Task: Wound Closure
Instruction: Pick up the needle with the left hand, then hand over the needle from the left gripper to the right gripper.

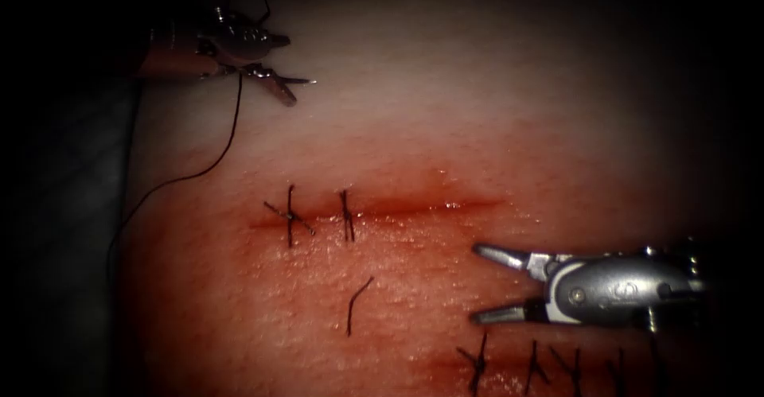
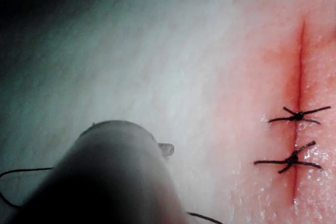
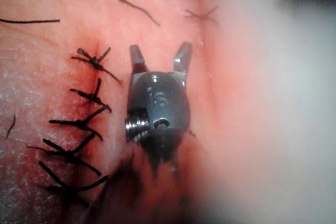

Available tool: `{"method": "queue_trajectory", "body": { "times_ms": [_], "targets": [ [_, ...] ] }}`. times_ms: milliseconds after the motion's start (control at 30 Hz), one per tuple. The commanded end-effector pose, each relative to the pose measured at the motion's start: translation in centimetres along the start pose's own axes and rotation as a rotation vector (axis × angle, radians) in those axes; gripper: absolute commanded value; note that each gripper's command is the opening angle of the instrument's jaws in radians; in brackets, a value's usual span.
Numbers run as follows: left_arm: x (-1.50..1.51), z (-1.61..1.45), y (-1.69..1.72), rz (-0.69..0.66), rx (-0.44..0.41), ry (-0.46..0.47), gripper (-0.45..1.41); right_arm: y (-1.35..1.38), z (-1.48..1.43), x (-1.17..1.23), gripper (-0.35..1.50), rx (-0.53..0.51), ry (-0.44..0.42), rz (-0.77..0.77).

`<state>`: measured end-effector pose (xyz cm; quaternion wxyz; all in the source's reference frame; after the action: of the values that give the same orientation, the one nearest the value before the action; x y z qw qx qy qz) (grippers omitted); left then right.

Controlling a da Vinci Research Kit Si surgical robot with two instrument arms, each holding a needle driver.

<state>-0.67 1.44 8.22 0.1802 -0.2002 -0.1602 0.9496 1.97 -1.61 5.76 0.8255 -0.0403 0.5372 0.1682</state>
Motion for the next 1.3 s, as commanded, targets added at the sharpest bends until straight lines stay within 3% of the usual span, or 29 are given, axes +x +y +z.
{"method": "queue_trajectory", "body": {
  "times_ms": [33, 67, 100, 167, 233, 267, 333, 433, 567, 700, 1033, 1167, 1300],
  "targets": [
    [0.02, 0.11, -0.04, 0.002, 0.001, -0.010, 0.59, -0.02, 0.08, -0.04, 1.20, 0.000, 0.001, -0.001],
    [0.00, 0.14, -0.03, 0.005, -0.002, -0.018, 0.59, -0.02, 0.08, -0.04, 1.20, 0.000, 0.001, -0.001],
    [-0.03, 0.19, -0.02, 0.016, -0.016, -0.034, 0.46, -0.02, 0.08, -0.05, 1.20, 0.000, 0.001, -0.001],
    [-0.05, 0.23, -0.02, 0.016, -0.029, -0.045, 0.36, -0.02, 0.08, -0.05, 1.18, 0.000, 0.001, -0.001],
    [-0.05, 0.25, -0.06, 0.016, -0.028, -0.045, 0.09, -0.04, 0.08, -0.05, 1.16, -0.003, 0.004, -0.003],
    [-0.05, 0.27, -0.09, 0.015, -0.028, -0.045, -0.15, -0.05, 0.08, -0.06, 1.11, 0.000, 0.003, -0.004],
    [-0.04, 0.29, -0.13, 0.015, -0.028, -0.047, -0.45, -0.05, 0.05, -0.07, 0.93, 0.006, 0.000, -0.007],
    [-0.02, 0.30, -0.10, -0.005, -0.017, -0.032, -0.45, -0.03, 0.01, -0.09, 0.88, 0.011, -0.002, -0.007],
    [0.01, 0.28, -0.05, 0.024, 0.004, 0.006, -0.45, 0.03, -0.04, -0.10, 1.13, 0.004, 0.002, 0.015],
    [0.10, 0.12, 0.19, 0.106, 0.031, 0.077, -0.45, 0.15, -0.02, -0.15, 1.23, -0.007, 0.004, 0.109],
    [0.59, -0.61, 1.23, 0.379, -0.076, 0.491, -0.45, 0.69, 0.15, -0.32, 1.10, 0.188, 0.128, 0.453],
    [0.73, -0.88, 1.51, 0.476, -0.053, 0.677, -0.45, 0.83, 0.19, -0.33, 1.11, 0.251, 0.171, 0.583],
    [0.78, -1.08, 1.72, 0.579, -0.047, 0.831, -0.45, 0.90, 0.28, -0.28, 1.11, 0.236, 0.205, 0.737]
  ]
}}
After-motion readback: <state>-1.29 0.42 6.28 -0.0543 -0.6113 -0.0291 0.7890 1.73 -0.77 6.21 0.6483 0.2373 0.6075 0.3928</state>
